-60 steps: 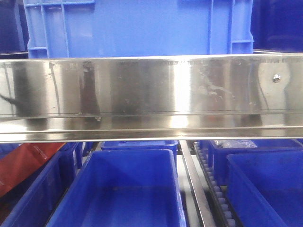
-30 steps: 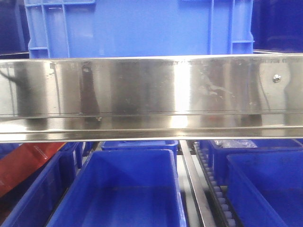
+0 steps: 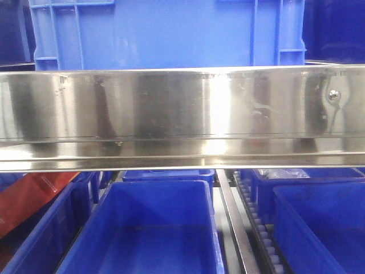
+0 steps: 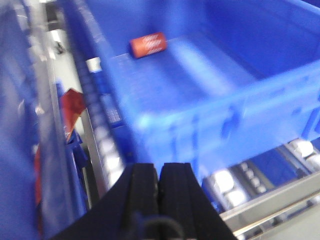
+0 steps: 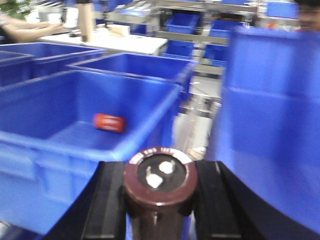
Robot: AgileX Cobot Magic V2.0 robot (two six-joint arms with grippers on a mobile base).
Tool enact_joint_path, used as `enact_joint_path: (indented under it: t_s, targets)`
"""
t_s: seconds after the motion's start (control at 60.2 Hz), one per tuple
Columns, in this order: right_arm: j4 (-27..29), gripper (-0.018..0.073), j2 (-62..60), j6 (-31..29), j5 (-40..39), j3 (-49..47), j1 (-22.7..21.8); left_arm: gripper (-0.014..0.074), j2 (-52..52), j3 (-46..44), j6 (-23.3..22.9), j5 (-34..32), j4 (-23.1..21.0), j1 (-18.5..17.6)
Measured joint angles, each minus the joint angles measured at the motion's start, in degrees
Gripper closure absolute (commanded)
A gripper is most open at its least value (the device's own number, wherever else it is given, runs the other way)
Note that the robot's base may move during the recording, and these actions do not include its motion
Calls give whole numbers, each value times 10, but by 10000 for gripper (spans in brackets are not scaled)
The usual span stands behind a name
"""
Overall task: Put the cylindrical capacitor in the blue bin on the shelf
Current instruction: 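Open both grippers to drop the cylinders into the blue bin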
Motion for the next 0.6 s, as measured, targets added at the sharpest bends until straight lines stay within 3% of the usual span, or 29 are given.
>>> enact_joint_path:
  t_s: [0.299,0.448,0.598]
  targets:
    - [-6,721,237,-20,41,-244,107,707,-239,194,-43,-25,7,0]
    - [-15,721,371,-21,95,-367,143,707,-318,227,-45,-27,11,0]
    - [-14,721,507,-3,162,-478,149,707,-365,231,-46,-27,16,0]
